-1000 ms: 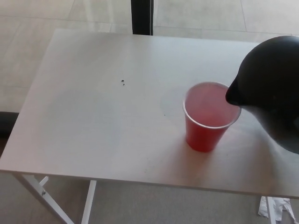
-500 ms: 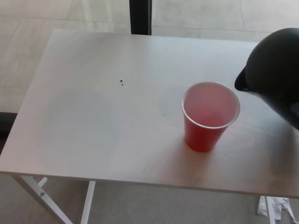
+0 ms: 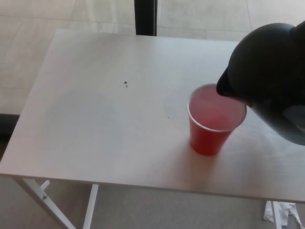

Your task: The robot uses its right hand to lift up a kettle kept on the middle of the desk by its handle and tilt it into a glass kept next to it to pour out water

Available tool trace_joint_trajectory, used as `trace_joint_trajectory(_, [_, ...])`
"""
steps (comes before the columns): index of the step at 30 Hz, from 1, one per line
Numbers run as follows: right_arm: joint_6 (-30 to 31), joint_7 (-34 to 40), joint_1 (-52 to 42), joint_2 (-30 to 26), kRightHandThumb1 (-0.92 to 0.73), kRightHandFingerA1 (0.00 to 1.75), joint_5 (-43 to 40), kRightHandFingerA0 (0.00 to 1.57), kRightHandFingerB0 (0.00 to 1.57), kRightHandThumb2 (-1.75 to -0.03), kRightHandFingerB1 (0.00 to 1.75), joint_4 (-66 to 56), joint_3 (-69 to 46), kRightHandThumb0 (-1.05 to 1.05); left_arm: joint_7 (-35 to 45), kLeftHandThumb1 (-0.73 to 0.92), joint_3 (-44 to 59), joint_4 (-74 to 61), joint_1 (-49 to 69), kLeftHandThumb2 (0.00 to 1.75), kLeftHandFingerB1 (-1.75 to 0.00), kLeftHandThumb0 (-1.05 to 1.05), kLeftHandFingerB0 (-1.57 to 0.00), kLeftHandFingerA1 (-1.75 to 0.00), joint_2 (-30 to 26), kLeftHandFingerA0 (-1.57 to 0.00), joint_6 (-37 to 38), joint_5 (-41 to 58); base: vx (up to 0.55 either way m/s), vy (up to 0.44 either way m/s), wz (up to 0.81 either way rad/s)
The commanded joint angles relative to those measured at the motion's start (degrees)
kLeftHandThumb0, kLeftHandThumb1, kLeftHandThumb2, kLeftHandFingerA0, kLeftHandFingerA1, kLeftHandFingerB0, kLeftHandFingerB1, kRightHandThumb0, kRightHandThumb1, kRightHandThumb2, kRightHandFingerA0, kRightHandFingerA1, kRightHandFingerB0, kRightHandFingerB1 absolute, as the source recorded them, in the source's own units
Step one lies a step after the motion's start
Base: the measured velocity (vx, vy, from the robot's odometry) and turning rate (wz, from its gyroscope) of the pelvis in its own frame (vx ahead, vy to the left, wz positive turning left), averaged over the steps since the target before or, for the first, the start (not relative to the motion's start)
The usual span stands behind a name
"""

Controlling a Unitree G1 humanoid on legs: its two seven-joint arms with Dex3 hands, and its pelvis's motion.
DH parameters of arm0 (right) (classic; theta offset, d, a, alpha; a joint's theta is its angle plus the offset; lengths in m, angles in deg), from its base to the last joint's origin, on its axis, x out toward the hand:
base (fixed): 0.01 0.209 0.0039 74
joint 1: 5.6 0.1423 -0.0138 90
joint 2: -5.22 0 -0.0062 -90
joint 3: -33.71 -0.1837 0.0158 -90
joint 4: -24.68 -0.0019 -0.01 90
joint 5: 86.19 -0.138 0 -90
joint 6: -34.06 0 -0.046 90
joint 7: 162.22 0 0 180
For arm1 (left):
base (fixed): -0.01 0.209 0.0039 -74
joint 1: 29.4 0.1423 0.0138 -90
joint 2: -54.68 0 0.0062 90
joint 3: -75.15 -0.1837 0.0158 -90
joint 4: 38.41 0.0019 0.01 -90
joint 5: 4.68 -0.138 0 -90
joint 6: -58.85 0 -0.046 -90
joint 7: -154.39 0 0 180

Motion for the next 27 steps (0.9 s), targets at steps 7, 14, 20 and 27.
trace_joint_trajectory(7, [-3.6, 0.4, 0.6, -1.0, -0.33, 1.75, 1.8, 0.97, 0.84, -1.32, 1.57, -1.8, -0.3, -0.24, 0.1, 0.92, -0.4, 0.1, -0.6, 0.68, -0.37, -0.85, -0.29, -0.49, -1.4, -0.41, 0.7, -0.8, 0.00, 0.000, 0.00])
trace_joint_trajectory(14, [-0.7, -0.3, 1.0, 0.2, -0.39, 1.45, 2.4, 1.26, 1.02, -1.20, 1.29, -6.7, 1.7, -0.25, -0.4, 0.92, -0.7, -0.1, -0.7, 0.71, -0.37, -0.83, -0.28, -0.47, -1.5, -0.41, 0.9, -0.9, 0.00, 0.000, 0.00])
trace_joint_trajectory(20, [0.0, -1.1, 0.8, -0.4, -0.39, 1.44, 3.6, 1.24, 1.01, -1.20, 1.27, -10.3, 3.7, -0.28, -0.5, 0.92, -0.5, 0.2, -1.0, 0.71, -0.38, -0.83, -0.28, -0.49, -1.3, -0.42, 0.6, -0.7, 0.00, 0.000, 0.00])
trace_joint_trajectory(27, [-2.6, -1.9, 0.4, -4.0, -0.39, 1.43, 7.8, 1.23, 1.00, -1.22, 1.25, -9.3, 7.3, -0.27, -0.6, 0.92, -0.4, 0.1, -1.0, 0.71, -0.39, -0.84, -0.29, -0.51, -1.5, -0.44, 0.9, -0.7, 0.00, 0.000, 0.00])
